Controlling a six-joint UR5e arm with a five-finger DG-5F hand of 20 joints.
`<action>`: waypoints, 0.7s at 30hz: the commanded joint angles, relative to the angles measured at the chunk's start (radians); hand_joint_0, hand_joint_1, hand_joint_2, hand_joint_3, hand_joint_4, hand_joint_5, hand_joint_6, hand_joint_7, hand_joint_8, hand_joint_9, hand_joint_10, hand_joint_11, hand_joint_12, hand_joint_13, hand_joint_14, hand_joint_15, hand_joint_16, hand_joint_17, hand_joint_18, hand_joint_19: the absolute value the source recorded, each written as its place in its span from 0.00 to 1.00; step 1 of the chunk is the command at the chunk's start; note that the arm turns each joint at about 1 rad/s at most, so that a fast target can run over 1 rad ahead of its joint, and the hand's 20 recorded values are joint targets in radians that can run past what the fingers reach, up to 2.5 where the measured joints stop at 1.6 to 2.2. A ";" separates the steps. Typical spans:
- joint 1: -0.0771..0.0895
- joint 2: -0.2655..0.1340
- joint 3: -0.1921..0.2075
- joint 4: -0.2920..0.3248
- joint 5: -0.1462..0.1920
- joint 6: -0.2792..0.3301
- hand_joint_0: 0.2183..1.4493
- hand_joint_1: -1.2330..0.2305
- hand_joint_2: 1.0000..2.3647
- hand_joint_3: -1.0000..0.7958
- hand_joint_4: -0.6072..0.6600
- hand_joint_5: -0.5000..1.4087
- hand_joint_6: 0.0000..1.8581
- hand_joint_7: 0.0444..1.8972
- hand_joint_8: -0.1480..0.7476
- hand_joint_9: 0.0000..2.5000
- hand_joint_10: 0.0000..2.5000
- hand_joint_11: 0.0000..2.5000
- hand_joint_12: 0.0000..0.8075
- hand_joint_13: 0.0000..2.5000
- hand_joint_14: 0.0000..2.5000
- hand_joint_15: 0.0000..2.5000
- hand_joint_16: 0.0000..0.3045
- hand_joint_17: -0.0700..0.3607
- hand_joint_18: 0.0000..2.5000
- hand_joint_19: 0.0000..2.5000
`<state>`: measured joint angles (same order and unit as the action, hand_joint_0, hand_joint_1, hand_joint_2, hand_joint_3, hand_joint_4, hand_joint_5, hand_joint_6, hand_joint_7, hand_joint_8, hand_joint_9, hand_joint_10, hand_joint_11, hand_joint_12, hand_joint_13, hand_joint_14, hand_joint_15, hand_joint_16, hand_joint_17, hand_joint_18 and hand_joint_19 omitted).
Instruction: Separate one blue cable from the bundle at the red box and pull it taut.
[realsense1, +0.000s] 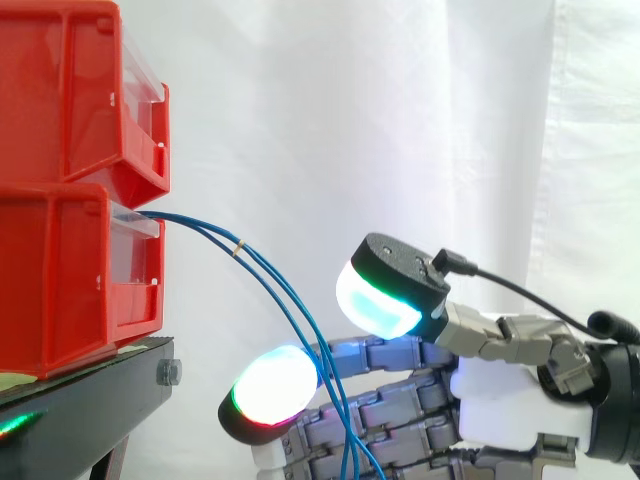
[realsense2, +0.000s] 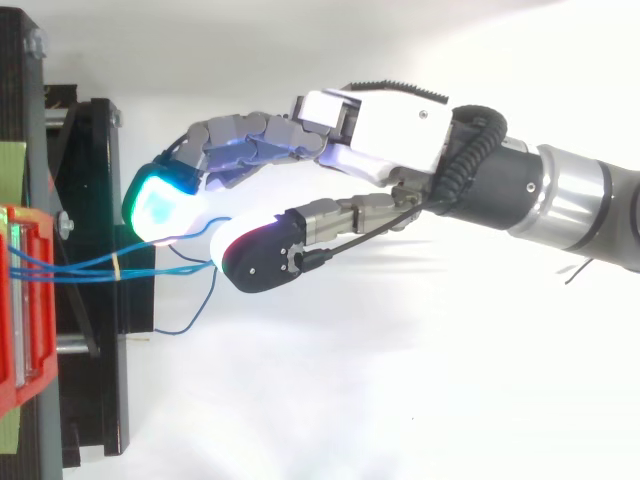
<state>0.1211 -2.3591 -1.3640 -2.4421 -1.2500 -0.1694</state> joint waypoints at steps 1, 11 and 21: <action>-0.001 -0.014 0.002 0.043 -0.002 0.018 0.26 0.49 0.00 0.28 0.65 0.16 0.27 0.51 0.50 0.18 0.01 0.17 0.44 0.16 0.00 0.10 0.16 0.42 0.15 0.22; -0.003 -0.014 0.049 0.021 -0.059 0.018 0.27 0.50 0.00 0.30 0.65 0.16 0.27 0.55 0.49 0.18 0.01 0.18 0.44 0.16 0.00 0.10 0.16 0.42 0.16 0.22; 0.003 -0.014 0.065 0.018 -0.072 0.016 0.28 0.48 0.00 0.30 0.65 0.16 0.27 0.56 0.49 0.18 0.01 0.18 0.44 0.16 0.00 0.11 0.16 0.42 0.16 0.22</action>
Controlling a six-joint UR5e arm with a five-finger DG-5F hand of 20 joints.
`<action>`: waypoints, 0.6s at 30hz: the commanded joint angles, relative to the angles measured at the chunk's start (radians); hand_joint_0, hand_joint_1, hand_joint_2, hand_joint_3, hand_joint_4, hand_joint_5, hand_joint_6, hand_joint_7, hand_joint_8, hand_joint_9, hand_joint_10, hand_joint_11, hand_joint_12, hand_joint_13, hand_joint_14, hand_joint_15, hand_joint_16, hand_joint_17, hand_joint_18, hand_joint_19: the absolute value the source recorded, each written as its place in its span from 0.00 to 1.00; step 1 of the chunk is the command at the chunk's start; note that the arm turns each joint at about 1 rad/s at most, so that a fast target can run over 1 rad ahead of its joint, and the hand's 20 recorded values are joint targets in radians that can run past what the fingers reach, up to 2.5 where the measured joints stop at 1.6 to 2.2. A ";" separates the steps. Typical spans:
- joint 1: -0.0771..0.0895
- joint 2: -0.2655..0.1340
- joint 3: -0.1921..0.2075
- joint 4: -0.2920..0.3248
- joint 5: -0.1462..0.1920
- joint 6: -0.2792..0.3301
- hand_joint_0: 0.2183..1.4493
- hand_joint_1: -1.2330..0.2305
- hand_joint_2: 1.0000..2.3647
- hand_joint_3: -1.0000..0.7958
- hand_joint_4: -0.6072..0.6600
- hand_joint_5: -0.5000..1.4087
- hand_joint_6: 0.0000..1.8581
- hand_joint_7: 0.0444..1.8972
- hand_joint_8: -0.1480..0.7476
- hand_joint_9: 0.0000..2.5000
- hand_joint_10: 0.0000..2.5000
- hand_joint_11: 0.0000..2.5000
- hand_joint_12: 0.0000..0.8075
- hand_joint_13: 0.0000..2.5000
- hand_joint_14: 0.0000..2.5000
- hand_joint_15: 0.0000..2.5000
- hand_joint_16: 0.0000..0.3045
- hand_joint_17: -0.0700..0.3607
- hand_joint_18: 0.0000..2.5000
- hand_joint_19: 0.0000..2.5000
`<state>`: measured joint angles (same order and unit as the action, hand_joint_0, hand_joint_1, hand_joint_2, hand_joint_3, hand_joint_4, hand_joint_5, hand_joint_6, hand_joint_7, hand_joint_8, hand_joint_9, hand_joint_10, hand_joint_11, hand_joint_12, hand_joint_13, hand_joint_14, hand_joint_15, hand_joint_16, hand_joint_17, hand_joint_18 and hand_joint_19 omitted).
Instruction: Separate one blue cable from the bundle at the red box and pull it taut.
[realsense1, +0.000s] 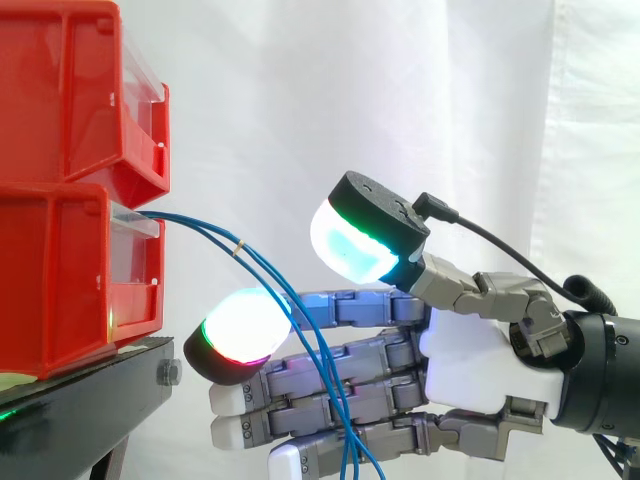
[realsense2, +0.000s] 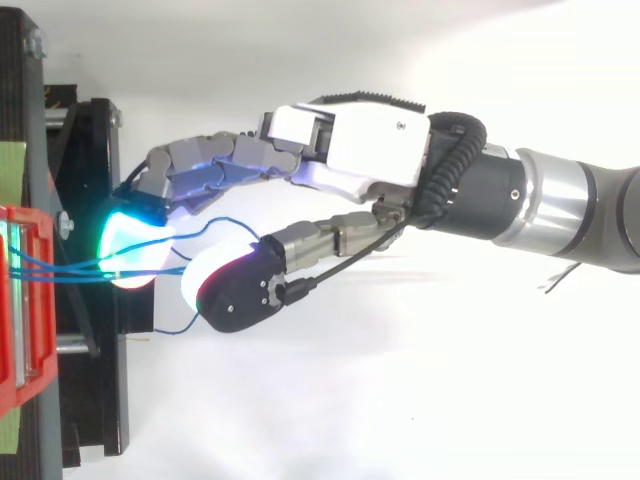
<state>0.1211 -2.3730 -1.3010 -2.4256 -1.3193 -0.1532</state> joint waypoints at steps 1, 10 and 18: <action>0.005 0.000 0.002 0.002 -0.003 0.000 0.28 0.48 0.00 0.30 0.65 0.16 0.27 0.56 0.49 0.19 0.01 0.18 0.44 0.16 0.00 0.11 0.16 0.42 0.16 0.22; 0.008 0.000 0.017 -0.003 -0.035 0.038 0.28 0.48 0.00 0.31 0.65 0.16 0.27 0.56 0.49 0.19 0.01 0.18 0.44 0.16 0.00 0.11 0.16 0.42 0.16 0.22; 0.008 0.000 0.017 0.000 -0.044 0.043 0.29 0.46 0.01 0.33 0.65 0.17 0.27 0.59 0.49 0.19 0.01 0.19 0.43 0.16 0.00 0.11 0.16 0.42 0.17 0.22</action>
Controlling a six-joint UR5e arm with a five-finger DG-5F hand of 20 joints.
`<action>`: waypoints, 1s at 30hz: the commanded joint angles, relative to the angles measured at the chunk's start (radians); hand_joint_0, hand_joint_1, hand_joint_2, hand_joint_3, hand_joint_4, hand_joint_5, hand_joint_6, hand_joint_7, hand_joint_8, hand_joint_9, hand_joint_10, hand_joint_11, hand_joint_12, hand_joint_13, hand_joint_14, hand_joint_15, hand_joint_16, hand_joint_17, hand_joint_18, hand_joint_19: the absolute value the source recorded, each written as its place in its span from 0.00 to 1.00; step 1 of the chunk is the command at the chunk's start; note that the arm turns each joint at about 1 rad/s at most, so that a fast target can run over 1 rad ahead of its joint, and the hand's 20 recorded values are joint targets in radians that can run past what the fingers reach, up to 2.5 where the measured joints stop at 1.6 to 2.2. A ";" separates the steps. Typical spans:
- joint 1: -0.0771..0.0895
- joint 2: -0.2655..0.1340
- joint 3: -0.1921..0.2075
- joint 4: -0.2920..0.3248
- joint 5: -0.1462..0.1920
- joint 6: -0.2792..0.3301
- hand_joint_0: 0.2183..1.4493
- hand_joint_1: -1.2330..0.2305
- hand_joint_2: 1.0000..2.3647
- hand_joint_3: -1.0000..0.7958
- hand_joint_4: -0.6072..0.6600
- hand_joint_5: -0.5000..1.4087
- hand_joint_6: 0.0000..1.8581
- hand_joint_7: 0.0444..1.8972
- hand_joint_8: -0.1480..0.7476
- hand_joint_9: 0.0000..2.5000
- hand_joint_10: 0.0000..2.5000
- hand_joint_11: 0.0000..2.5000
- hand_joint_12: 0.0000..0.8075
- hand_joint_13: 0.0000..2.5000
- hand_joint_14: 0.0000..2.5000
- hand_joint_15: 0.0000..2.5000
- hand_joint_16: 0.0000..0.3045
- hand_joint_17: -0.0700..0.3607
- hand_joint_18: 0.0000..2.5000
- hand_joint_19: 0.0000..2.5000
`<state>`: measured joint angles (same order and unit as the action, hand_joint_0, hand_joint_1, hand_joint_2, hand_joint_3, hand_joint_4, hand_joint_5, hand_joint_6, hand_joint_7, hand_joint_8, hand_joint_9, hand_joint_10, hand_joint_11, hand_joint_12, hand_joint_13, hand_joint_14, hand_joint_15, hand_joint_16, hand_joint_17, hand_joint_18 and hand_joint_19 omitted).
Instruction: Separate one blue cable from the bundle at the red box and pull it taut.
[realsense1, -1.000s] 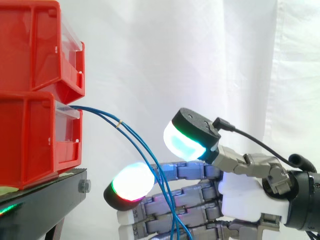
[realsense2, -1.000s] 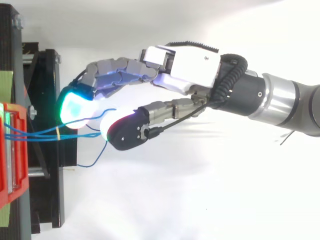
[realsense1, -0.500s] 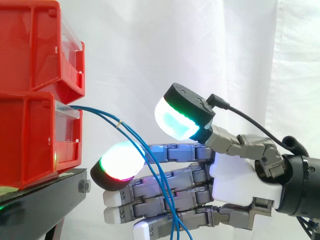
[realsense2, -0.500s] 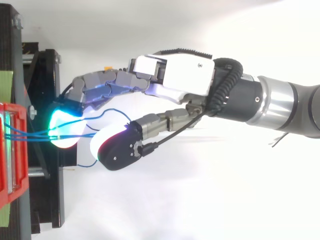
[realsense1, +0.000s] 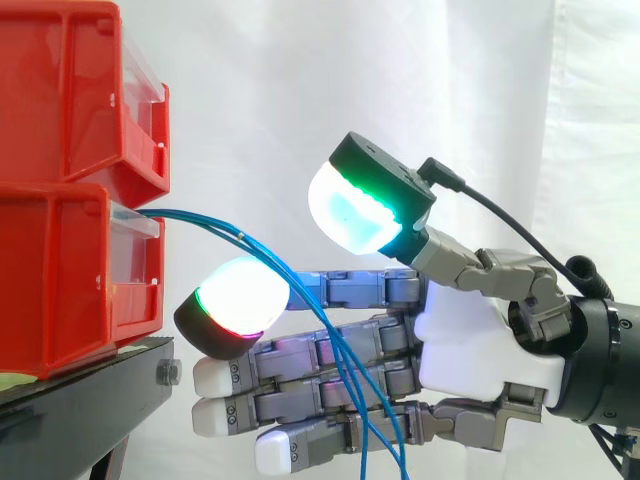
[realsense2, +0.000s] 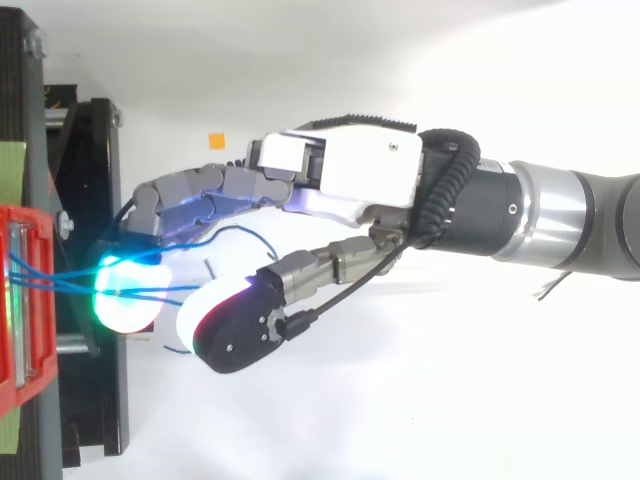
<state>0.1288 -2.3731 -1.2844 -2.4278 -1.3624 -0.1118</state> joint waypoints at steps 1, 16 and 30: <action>0.000 0.002 0.000 0.003 -0.001 0.000 0.29 0.46 0.01 0.34 0.64 0.17 0.27 0.60 0.49 0.19 0.01 0.19 0.43 0.16 0.00 0.11 0.16 0.42 0.16 0.22; -0.011 0.000 0.013 0.001 -0.030 0.009 0.31 0.47 0.01 0.37 0.63 0.18 0.27 0.66 0.49 0.20 0.01 0.19 0.43 0.17 0.00 0.11 0.16 0.42 0.17 0.23; -0.023 0.000 0.028 -0.002 -0.046 0.012 0.28 0.50 0.00 0.33 0.63 0.18 0.31 0.62 0.50 0.21 0.01 0.20 0.44 0.18 0.00 0.12 0.16 0.42 0.18 0.23</action>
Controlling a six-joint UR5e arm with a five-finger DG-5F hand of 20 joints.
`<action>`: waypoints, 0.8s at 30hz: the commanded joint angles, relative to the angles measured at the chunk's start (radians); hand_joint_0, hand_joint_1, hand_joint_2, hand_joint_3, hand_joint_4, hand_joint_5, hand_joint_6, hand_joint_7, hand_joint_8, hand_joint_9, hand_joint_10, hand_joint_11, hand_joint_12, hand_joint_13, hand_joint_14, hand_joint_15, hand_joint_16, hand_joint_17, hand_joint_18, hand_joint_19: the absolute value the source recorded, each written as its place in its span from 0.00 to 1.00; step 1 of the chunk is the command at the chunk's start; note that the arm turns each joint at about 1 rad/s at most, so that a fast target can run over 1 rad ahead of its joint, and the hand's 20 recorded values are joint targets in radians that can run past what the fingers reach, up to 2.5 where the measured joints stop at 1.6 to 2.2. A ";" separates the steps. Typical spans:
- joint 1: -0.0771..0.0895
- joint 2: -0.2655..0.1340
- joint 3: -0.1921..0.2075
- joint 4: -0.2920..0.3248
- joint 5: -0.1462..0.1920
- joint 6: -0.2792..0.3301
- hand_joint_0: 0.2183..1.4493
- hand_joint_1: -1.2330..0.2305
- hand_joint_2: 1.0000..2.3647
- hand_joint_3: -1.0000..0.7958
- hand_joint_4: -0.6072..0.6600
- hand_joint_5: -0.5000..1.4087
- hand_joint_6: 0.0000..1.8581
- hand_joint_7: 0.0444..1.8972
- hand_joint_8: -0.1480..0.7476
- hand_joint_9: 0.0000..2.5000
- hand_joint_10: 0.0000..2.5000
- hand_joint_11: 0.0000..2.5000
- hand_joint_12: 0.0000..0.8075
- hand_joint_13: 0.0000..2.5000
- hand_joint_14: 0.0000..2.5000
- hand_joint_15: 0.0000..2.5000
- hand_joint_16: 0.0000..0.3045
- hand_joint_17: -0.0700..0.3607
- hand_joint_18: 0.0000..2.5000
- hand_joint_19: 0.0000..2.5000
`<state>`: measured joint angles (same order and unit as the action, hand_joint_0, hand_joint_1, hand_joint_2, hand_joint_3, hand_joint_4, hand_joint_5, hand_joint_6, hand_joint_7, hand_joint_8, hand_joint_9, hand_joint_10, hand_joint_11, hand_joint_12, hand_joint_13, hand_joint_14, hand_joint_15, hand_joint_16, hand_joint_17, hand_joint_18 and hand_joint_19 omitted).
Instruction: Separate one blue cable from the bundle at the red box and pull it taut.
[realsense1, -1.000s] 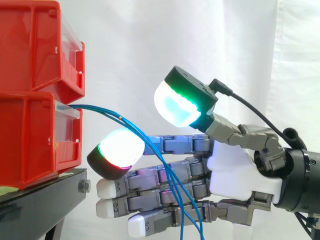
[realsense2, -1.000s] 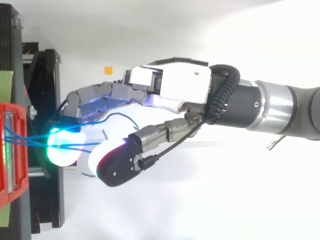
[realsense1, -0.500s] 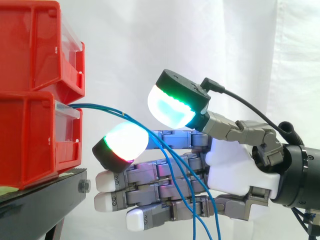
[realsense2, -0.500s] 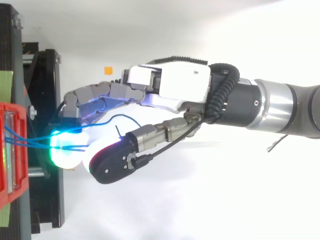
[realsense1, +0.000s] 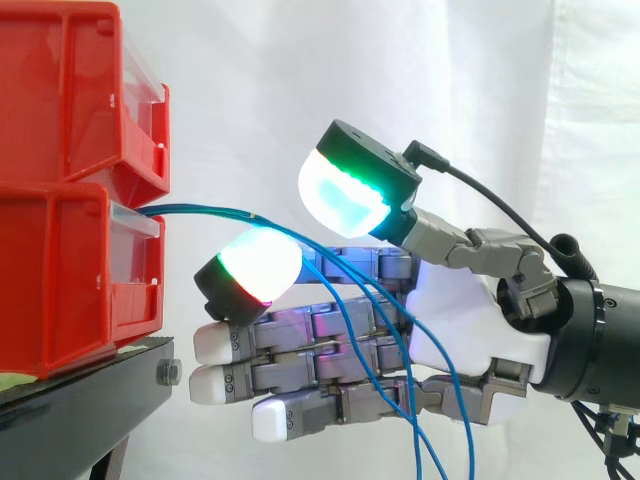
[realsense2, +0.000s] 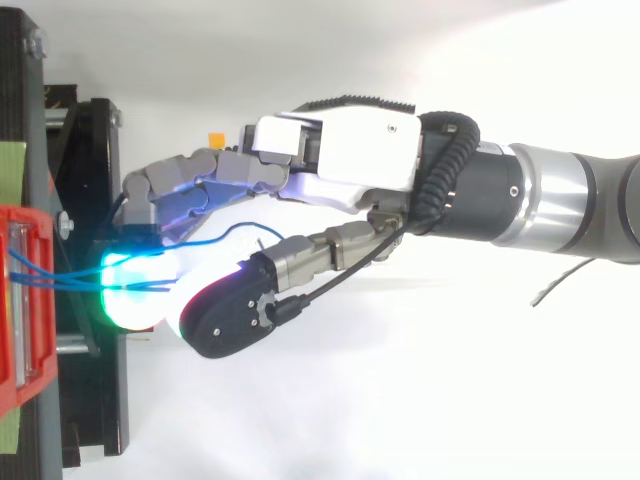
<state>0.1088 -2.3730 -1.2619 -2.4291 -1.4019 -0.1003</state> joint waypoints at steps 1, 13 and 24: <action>-0.005 0.000 0.007 -0.001 -0.008 0.001 0.28 0.50 0.01 0.33 0.63 0.18 0.31 0.62 0.50 0.21 0.01 0.20 0.44 0.18 0.00 0.12 0.16 0.42 0.18 0.23; -0.015 -0.017 0.013 0.001 -0.017 0.013 0.30 0.49 0.01 0.34 0.63 0.17 0.36 0.55 0.51 0.22 0.01 0.21 0.43 0.19 0.00 0.12 0.16 0.42 0.18 0.23; -0.018 -0.017 0.041 -0.016 -0.039 0.005 0.33 0.40 0.01 0.46 0.62 0.15 0.44 0.49 0.51 0.23 0.01 0.24 0.44 0.21 0.00 0.13 0.16 0.42 0.20 0.23</action>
<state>0.0902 -2.3897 -1.2234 -2.4440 -1.4391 -0.0918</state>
